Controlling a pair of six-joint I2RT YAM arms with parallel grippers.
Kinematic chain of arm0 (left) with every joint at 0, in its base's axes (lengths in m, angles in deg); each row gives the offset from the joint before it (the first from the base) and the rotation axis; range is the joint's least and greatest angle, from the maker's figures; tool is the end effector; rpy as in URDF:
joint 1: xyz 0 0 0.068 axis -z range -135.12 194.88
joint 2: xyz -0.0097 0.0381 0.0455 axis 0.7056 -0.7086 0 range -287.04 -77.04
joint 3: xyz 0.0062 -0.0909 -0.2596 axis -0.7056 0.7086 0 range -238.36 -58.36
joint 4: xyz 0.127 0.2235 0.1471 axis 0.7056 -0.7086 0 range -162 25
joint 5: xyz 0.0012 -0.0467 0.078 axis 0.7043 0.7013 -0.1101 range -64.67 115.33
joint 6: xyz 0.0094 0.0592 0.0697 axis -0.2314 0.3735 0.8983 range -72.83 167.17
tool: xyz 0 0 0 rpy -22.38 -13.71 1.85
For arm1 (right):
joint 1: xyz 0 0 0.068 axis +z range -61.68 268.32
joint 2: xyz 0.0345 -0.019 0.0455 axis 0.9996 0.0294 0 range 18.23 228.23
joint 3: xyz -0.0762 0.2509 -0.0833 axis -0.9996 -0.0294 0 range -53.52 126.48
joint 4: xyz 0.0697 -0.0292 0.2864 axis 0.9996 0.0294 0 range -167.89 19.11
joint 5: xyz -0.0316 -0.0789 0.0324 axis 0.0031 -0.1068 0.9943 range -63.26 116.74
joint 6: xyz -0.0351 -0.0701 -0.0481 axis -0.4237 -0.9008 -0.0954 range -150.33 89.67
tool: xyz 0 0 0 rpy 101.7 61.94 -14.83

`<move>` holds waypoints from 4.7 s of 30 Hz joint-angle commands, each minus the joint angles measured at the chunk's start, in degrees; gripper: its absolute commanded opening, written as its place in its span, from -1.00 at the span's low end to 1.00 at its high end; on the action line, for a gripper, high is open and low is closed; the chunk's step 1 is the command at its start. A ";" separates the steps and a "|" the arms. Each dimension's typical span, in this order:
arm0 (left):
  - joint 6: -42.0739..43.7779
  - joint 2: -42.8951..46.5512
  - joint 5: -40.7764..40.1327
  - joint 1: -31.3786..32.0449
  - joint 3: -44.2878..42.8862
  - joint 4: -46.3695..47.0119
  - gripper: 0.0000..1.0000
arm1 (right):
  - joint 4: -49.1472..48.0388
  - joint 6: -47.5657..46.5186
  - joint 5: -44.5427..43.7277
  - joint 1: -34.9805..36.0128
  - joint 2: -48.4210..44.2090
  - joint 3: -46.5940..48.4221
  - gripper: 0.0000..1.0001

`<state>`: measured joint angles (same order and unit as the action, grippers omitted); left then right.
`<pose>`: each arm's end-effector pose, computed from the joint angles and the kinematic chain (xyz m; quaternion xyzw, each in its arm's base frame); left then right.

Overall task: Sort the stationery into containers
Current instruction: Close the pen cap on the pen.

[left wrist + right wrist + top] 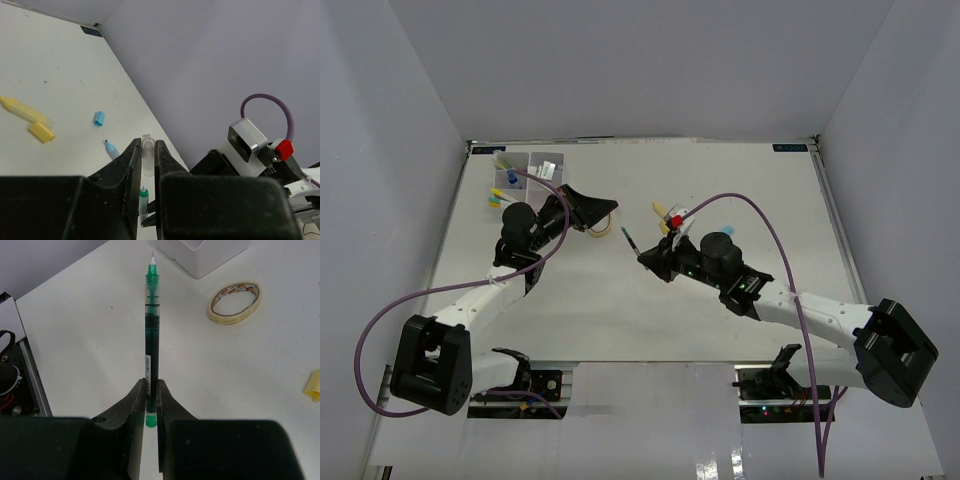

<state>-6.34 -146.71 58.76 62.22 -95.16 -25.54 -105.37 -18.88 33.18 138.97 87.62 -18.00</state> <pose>0.3096 -0.1445 0.2772 0.0063 0.6724 -0.5704 0.4717 0.2139 0.2757 0.2384 -0.2849 0.6885 0.3792 0.5486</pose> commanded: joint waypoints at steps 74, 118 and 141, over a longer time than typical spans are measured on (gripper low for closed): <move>-1.50 -0.82 5.06 -0.38 1.46 8.09 -1.00 | -5.82 0.77 -2.74 0.32 0.05 3.93 -0.85; 9.03 -3.37 6.92 9.19 -2.49 -1.74 -1.00 | -10.92 -3.53 -6.00 0.24 -0.21 10.09 -0.85; 18.36 -1.96 8.05 10.78 -4.25 -18.63 -1.00 | -7.76 -6.52 -6.17 -0.20 -7.16 7.01 -0.85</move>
<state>11.80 -147.06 58.74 71.64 -101.50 -34.41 -97.92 -23.30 28.57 139.06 83.84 -14.02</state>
